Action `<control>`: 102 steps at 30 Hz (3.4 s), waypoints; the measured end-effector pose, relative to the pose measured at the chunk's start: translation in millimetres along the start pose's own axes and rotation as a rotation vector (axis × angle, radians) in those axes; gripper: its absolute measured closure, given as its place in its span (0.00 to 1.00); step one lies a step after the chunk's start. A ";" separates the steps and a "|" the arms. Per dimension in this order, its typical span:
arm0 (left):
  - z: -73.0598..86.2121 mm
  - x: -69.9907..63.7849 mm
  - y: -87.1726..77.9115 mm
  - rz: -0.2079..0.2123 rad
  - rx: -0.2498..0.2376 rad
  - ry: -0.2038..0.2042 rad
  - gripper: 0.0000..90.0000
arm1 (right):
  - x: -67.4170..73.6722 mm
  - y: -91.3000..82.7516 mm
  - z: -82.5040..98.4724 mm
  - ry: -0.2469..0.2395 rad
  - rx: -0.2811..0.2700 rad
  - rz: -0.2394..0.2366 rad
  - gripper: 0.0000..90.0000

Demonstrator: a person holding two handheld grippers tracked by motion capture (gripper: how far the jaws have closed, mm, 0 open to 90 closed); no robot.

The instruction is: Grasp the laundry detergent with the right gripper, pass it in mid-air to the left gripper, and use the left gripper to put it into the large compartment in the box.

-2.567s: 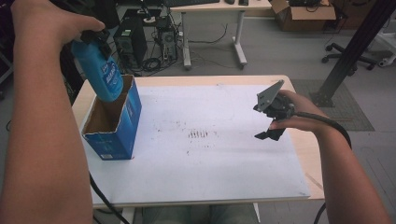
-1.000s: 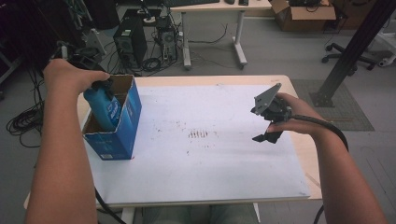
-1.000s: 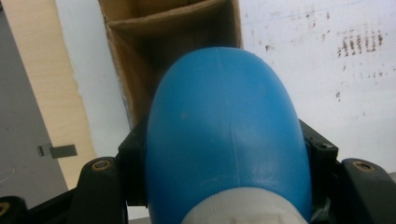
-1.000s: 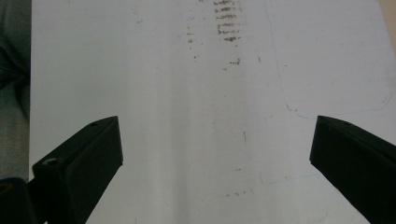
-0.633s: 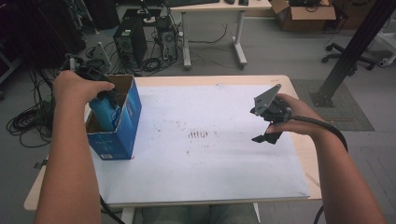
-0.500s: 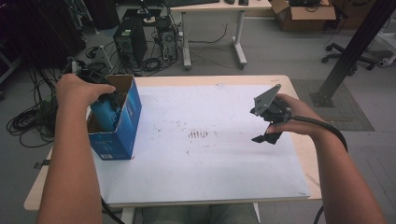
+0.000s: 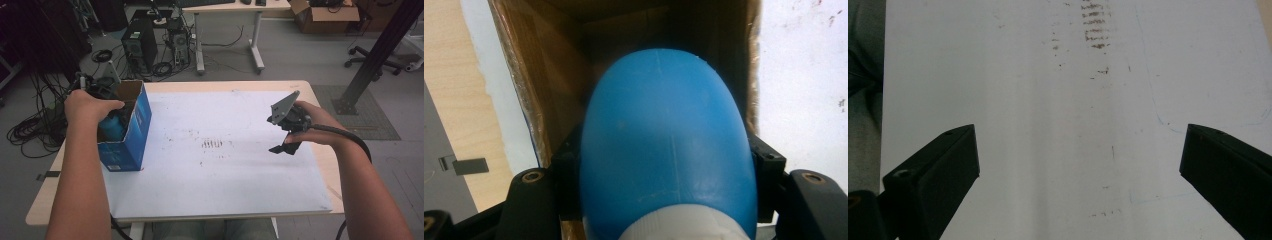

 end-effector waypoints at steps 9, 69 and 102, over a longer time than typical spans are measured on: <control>2.9 4.6 12.9 -0.003 0.004 -0.002 0.42 | 1.3 0.9 -2.6 -0.006 0.001 -0.003 0.03; 1.4 2.7 25.4 -0.035 -0.011 0.007 0.33 | 0.9 5.2 3.9 0.011 0.013 -0.012 0.03; 2.5 -10.4 -27.6 -0.072 -0.117 0.074 0.17 | 2.8 -4.9 -2.9 0.000 0.010 -0.002 0.03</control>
Point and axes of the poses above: each handheld gripper's, and its own axes: y roughly forward along the jaws, z roughly out of its underside, x roughly to its left, the point moved 3 cm from there along y, roughly forward along the jaws, and after that the axes turned 5 degrees about -x, right-handed, at the moved point
